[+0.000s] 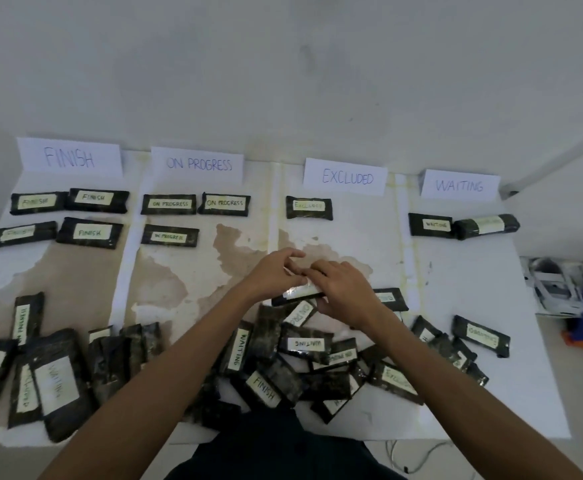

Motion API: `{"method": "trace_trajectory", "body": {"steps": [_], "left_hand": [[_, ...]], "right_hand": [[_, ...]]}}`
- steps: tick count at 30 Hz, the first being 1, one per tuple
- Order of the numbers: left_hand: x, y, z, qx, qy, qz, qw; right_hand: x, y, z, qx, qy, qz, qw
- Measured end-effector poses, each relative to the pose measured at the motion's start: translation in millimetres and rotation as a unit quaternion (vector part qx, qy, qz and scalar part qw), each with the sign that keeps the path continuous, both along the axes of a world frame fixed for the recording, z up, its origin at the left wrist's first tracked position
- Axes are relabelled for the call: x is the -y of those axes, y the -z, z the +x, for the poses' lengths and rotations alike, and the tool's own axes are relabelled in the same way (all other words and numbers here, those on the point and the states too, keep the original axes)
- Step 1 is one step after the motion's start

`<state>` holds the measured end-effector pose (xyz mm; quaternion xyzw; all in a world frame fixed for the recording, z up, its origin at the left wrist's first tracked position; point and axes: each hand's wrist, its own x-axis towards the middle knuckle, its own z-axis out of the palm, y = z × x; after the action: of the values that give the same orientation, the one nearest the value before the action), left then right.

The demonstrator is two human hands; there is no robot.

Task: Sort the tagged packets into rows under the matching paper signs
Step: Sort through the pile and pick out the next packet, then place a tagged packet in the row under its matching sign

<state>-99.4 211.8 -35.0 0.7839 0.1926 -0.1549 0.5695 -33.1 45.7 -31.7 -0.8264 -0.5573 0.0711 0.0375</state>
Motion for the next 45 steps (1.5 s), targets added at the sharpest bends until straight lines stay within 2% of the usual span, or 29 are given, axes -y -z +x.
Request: {"method": "trace_trajectory", "body": {"steps": [4, 9, 12, 20, 29, 32, 34, 38, 41, 45], "left_hand": [[23, 10, 48, 0.03, -0.038, 0.069, 0.996], [42, 37, 90, 0.082, -0.001, 0.228, 0.97], [54, 54, 113, 0.079, 0.016, 0.272, 0.959], [71, 81, 152, 0.104, 0.04, 0.318, 0.942], [79, 85, 156, 0.1, 0.051, 0.344, 0.932], [81, 81, 145, 0.106, 0.032, 0.343, 0.933], [85, 80, 131, 0.114, 0.032, 0.332, 0.936], [100, 83, 92, 0.13, 0.072, 0.31, 0.939], [112, 89, 64, 0.119, 0.081, 0.305, 0.941], [124, 90, 44, 0.118, 0.096, 0.293, 0.944]], "right_hand": [[38, 1, 63, -0.022, 0.083, -0.048, 0.995], [67, 19, 147, -0.044, 0.166, -0.087, 0.981], [68, 34, 184, -0.062, 0.179, -0.092, 0.978], [45, 76, 235, -0.094, 0.146, -0.094, 0.98], [49, 87, 232, -0.1, 0.15, -0.068, 0.981], [60, 74, 211, -0.107, 0.156, -0.022, 0.982], [72, 64, 188, -0.142, 0.133, -0.002, 0.981], [106, 51, 135, -0.261, 0.089, -0.104, 0.956], [126, 57, 104, -0.255, 0.056, -0.167, 0.951], [135, 70, 91, -0.22, 0.091, -0.145, 0.96]]}}
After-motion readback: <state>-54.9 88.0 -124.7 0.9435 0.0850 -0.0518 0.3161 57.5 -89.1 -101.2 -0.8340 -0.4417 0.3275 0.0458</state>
